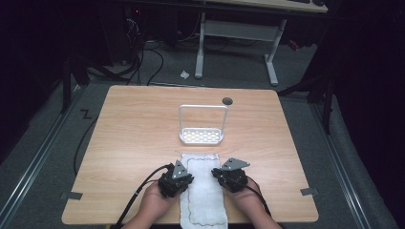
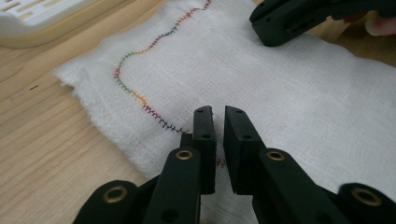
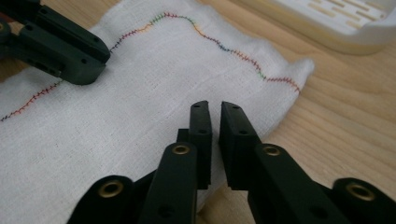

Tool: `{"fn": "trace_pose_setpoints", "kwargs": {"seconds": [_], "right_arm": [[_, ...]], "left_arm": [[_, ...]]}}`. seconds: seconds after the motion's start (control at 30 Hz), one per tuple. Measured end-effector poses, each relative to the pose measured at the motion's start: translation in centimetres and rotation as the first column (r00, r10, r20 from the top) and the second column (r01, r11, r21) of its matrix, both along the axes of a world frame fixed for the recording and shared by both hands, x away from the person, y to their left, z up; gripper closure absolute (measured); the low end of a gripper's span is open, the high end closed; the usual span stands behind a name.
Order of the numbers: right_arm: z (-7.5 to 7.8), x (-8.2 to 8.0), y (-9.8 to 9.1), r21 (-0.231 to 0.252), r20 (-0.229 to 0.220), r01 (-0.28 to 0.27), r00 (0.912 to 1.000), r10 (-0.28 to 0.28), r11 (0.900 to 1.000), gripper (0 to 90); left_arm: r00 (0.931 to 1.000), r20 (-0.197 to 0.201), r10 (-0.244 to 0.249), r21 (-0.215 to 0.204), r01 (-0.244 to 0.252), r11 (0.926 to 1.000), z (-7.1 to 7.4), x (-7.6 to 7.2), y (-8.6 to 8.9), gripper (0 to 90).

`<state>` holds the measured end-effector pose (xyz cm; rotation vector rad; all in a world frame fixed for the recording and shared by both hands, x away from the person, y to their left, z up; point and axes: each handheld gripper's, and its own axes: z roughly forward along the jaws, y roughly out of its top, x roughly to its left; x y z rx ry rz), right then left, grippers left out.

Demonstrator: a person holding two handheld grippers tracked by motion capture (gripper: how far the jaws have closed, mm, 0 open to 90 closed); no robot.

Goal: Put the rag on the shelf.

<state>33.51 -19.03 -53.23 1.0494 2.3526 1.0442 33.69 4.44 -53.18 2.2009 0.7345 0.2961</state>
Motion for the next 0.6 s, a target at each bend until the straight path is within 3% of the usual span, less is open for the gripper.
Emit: {"fn": "trace_pose_setpoints", "kwargs": {"seconds": [0.07,0.1,0.2,0.27,0.33,0.37,0.47,0.5,0.6], "right_arm": [[0.1,-0.1,0.0,0.001,0.014,-0.003,0.9999,0.003,1.0000,82.5],[0.5,-0.2,-0.3,0.002,0.039,0.002,0.9992,-0.002,1.0000,82.3],[0.7,-0.4,-0.9,0.020,0.046,0.010,0.9989,-0.011,0.9998,81.9],[0.6,-0.5,-1.4,0.028,0.045,0.015,0.9989,-0.017,0.9995,78.5],[0.3,-0.6,-1.8,0.021,0.040,0.026,0.9988,-0.027,0.9994,77.3],[0.2,-0.6,-2.2,0.025,0.042,0.031,0.9986,-0.032,0.9992,76.9],[0.3,-0.7,-2.7,0.030,0.042,0.044,0.9981,-0.045,0.9986,76.1],[0.2,-0.6,-2.7,0.036,0.041,0.047,0.9980,-0.049,0.9982,75.8],[0.3,-0.6,-2.8,0.038,0.040,0.050,0.9979,-0.051,0.9981,75.4]], "left_arm": [[0.9995,-0.032,-0.003,-0.021,0.003,0.9998,0.1,0.3,0.3,81.2],[0.9979,-0.065,0.006,-0.062,-0.010,0.9980,0.4,0.9,0.6,69.2],[0.9986,-0.029,0.044,-0.074,-0.046,0.9962,0.8,1.8,1.1,67.8],[0.9932,-0.027,0.113,-0.096,-0.116,0.9887,0.8,3.5,1.5,61.2],[0.9828,-0.067,0.172,-0.112,-0.179,0.9775,0.7,5.4,1.8,54.2],[0.9797,-0.084,0.182,-0.111,-0.191,0.9754,0.6,6.2,1.7,49.3],[0.9813,-0.085,0.173,-0.068,-0.179,0.9816,0.3,7.3,0.7,45.4],[0.9836,-0.060,0.170,-0.031,-0.172,0.9845,0.0,7.3,0.0,45.8],[0.9839,-0.038,0.175,-0.017,-0.175,0.9843,0.0,7.0,-0.3,48.3]]}}
